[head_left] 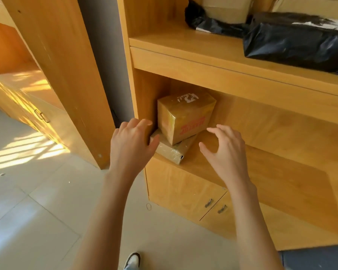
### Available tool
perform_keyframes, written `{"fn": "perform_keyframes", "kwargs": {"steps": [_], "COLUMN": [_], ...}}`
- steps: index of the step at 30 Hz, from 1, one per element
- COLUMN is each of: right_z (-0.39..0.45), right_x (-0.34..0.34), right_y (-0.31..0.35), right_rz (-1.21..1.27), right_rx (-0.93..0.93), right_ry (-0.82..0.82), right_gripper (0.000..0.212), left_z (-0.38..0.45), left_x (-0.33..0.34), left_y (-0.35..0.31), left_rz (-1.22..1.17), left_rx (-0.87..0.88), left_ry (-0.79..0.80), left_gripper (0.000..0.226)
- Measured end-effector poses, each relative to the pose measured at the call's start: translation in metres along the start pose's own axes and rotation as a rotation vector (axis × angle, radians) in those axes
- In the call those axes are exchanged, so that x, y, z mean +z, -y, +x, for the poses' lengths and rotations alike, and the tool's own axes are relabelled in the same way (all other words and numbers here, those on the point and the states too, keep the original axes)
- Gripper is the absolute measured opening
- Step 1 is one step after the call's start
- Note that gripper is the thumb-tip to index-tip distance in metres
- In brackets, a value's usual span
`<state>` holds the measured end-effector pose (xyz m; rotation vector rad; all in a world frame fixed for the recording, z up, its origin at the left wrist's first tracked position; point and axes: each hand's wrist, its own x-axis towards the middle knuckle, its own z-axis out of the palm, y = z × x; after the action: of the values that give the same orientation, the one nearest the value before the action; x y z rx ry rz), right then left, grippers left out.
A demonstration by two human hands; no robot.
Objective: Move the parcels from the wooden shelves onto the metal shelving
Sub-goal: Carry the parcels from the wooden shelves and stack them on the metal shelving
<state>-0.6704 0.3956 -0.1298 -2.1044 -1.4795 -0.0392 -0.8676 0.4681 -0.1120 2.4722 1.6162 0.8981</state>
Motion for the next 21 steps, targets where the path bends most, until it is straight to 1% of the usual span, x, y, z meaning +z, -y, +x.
{"fn": "perform_keyframes", "kwargs": {"steps": [4,8,13,17,19,21], "right_z": [0.018,0.033,0.052,0.064,0.069,0.073], "right_x": [0.029,0.054,0.076,0.096,0.108,0.119], "right_y": [0.019,0.031,0.027,0.015,0.009,0.003], "right_rz": [-0.065,-0.130,-0.157,-0.096,-0.019,0.092], "right_rx": [0.091,0.150,0.177,0.217,0.253,0.298], "right_ry": [-0.006,-0.008,0.010,0.035,0.046,0.039], "right_gripper": [0.042,0.044,0.051,0.058,0.062,0.066], "left_z": [0.037,0.069,0.097,0.112,0.118,0.124], "left_x": [0.023,0.050,0.089,0.120,0.137,0.156], "left_y": [0.027,0.049,0.060,0.062,0.064,0.067], "left_rz": [-0.066,-0.103,-0.130,-0.197,-0.278,-0.408], "left_rx": [0.078,0.180,0.234,0.224,0.180,0.102], "left_ry": [0.137,0.222,0.306,0.348,0.386,0.416], "left_gripper": [0.044,0.052,0.068,0.083,0.092,0.099]}}
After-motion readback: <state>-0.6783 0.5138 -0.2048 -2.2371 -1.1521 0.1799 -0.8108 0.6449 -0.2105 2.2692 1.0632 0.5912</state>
